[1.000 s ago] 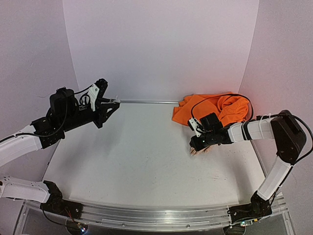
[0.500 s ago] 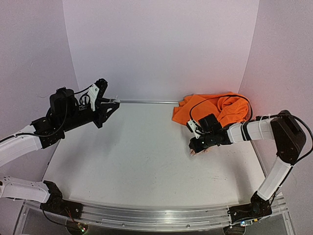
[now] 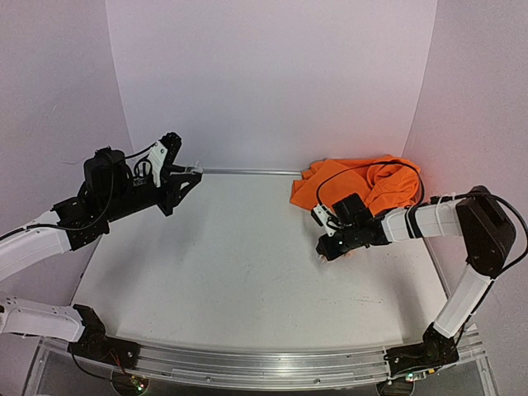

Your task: Paint the nails

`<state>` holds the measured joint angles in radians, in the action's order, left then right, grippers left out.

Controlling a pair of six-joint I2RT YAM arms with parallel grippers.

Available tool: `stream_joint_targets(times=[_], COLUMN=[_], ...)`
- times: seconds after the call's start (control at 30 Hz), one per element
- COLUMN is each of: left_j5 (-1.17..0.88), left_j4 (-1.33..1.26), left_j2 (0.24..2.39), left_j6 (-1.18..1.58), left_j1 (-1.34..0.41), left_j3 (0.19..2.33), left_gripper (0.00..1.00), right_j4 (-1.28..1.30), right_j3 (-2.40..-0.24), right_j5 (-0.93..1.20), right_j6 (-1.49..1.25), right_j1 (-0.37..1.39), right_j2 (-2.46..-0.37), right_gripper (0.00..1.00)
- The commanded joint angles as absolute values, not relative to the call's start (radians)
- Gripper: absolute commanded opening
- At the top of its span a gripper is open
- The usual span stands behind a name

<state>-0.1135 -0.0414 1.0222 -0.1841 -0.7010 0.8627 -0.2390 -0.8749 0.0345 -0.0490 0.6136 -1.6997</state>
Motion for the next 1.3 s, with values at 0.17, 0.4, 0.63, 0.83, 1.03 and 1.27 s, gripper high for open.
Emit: stream_joint_targets(times=[0.17,0.4,0.63,0.83,1.03,1.27], left_j5=[-0.133,-0.133,-0.134,-0.133,-0.133,-0.136], left_j4=[-0.073,-0.072,-0.073,-0.073,-0.073,-0.072], left_j2=[1.008,1.008,1.011,1.01,1.011,1.012], left_j6=[-0.179,-0.177,-0.177,-0.177,-0.177,-0.175], left_j1=[-0.695,-0.695,-0.695,-0.695,-0.695,-0.693], left_j3=[0.871,0.871,0.872,0.872,0.873,0.872], left_gripper=[0.0,0.0,0.0,0.0,0.0,0.0], right_j4=[-0.236,-0.241,-0.243,-0.257,-0.265,-0.267], right_j3=[-0.877,-0.891,-0.893,-0.899,-0.903,-0.899], right_j5=[0.003,-0.075,-0.078,-0.072,-0.078,-0.086], right_j6=[-0.061,-0.068,-0.061,-0.057,-0.057,-0.055], right_j1=[0.624,0.625,0.624,0.624,0.624,0.624], right_j2=[-1.629,-1.656,-1.671,-1.685,-1.704,-1.703], right_gripper=[0.0,0.0,0.0,0.0,0.0,0.0])
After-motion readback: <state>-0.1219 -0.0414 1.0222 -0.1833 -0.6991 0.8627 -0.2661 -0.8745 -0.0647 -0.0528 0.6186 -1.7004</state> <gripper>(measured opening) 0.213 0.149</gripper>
